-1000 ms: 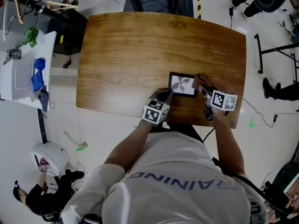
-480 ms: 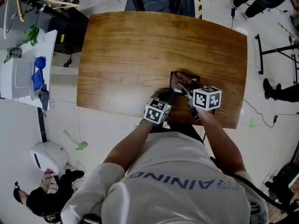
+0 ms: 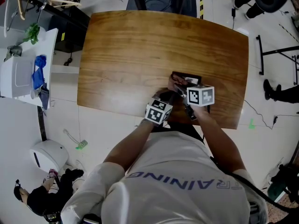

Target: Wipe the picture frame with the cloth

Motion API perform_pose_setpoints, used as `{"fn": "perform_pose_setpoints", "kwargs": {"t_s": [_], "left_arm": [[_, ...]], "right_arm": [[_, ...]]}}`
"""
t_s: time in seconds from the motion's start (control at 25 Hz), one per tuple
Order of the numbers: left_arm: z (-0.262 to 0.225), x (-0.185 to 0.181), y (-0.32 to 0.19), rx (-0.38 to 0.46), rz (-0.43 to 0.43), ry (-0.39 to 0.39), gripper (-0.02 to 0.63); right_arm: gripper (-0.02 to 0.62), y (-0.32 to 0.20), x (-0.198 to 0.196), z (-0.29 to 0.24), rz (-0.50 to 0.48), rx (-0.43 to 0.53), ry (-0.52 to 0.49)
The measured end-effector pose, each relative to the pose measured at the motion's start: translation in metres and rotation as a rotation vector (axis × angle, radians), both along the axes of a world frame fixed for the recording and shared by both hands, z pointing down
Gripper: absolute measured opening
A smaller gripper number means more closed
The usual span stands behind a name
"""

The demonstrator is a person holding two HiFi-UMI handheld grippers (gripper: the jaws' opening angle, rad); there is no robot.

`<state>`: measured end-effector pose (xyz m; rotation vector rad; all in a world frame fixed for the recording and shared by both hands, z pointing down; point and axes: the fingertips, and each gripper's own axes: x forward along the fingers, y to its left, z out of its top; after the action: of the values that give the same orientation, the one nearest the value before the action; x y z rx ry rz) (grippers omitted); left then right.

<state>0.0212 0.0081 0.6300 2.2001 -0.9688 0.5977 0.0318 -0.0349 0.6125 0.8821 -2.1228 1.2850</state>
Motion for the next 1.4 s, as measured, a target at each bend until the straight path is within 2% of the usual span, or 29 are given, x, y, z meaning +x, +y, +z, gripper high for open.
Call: {"fn": "perform_pose_setpoints", "kwargs": {"t_s": [0.4,0.64,1.0,1.12,1.24,1.4], "left_arm": [[-0.003,-0.001,-0.001,-0.016,-0.011,0.002,0.005],[-0.002,-0.001,-0.001,-0.014,-0.009,0.001,0.005],[-0.003,-0.002,-0.001,-0.011,-0.009,-0.001,0.005],[-0.002,-0.005,-0.001,-0.044,-0.029,0.018,0.005],[-0.014,-0.016,-0.02,-0.034,-0.047,0.021,0.005],[-0.031,-0.01,-0.066,0.023,0.043,0.034,0.005]], "right_arm": [[0.127,0.004,0.067,0.003,0.065,-0.004,0.078],[0.13,0.008,0.118,0.0,0.164,-0.011,0.084],[0.129,0.013,0.124,-0.003,0.157,0.018,0.078],[0.129,0.013,0.124,-0.002,0.158,0.024,0.077],[0.129,0.013,0.123,-0.002,0.151,0.037,0.081],[0.129,0.013,0.123,-0.001,0.152,0.041,0.078]]}}
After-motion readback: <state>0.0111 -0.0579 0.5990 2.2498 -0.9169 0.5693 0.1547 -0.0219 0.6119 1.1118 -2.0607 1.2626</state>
